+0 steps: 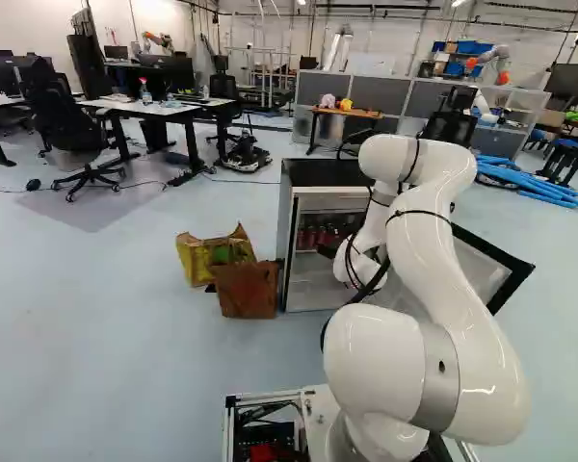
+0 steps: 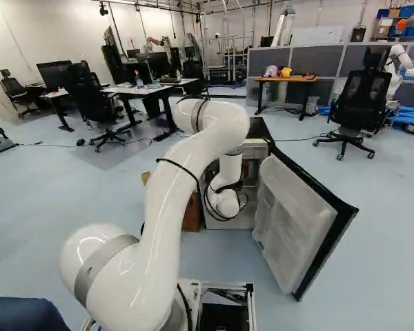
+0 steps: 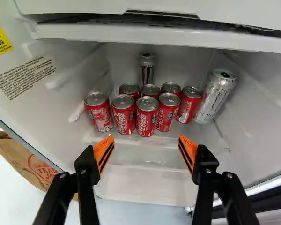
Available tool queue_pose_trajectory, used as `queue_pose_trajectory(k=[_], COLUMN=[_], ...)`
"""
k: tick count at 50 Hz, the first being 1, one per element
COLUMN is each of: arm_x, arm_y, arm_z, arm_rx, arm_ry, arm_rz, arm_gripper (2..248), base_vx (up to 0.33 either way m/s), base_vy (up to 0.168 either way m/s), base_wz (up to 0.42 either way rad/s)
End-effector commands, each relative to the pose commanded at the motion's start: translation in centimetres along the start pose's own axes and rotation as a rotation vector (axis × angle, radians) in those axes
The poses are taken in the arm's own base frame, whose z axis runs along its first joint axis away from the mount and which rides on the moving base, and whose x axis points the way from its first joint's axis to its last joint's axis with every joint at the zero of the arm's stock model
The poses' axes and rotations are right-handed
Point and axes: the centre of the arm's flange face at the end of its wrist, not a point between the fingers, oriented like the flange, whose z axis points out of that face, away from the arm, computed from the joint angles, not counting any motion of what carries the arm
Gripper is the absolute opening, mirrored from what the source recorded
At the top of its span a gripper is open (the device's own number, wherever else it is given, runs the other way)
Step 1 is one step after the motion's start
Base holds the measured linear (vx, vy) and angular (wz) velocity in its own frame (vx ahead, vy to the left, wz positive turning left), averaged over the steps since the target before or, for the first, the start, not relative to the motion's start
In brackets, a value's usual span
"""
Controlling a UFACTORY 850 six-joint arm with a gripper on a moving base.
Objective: Grab a drink from the fridge
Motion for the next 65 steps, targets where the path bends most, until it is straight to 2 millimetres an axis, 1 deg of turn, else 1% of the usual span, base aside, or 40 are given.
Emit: queue_pose_trajectory(k=[1, 2, 7, 8, 12, 13, 17, 18, 22, 23, 28, 29, 48, 65], arm_x=[0.0, 0.0, 0.0, 0.0, 0.0, 0.0, 0.0, 0.0, 0.0, 0.0, 0.0, 0.0, 0.0, 0.1], arm_y=[0.0, 0.0, 0.0, 0.0, 0.0, 0.0, 0.0, 0.0, 0.0, 0.0, 0.0, 0.0, 0.0, 0.1], arm_z=[0.0, 0.0, 0.0, 0.0, 0.0, 0.0, 0.0, 0.0, 0.0, 0.0, 0.0, 0.0, 0.0, 1.0], arm_rx=[0.0, 0.0, 0.0, 0.0, 0.0, 0.0, 0.0, 0.0, 0.0, 0.0, 0.0, 0.0, 0.0, 0.003], arm_ry=[0.0, 0.0, 0.0, 0.0, 0.0, 0.0, 0.0, 0.0, 0.0, 0.0, 0.0, 0.0, 0.001, 0.007], arm_rz=[0.0, 0.0, 0.0, 0.0, 0.0, 0.0, 0.0, 0.0, 0.0, 0.0, 0.0, 0.0, 0.0, -0.009], arm_gripper=[199, 186, 186, 174, 174, 162, 162, 150, 150, 143, 143, 148, 146, 146], base_vx=[0.0, 0.0, 0.0, 0.0, 0.0, 0.0, 0.0, 0.0, 0.0, 0.0, 0.0, 0.0, 0.0, 0.0], base_vy=[0.0, 0.0, 0.0, 0.0, 0.0, 0.0, 0.0, 0.0, 0.0, 0.0, 0.0, 0.0, 0.0, 0.0], base_wz=[0.0, 0.0, 0.0, 0.0, 0.0, 0.0, 0.0, 0.0, 0.0, 0.0, 0.0, 0.0, 0.0, 0.0])
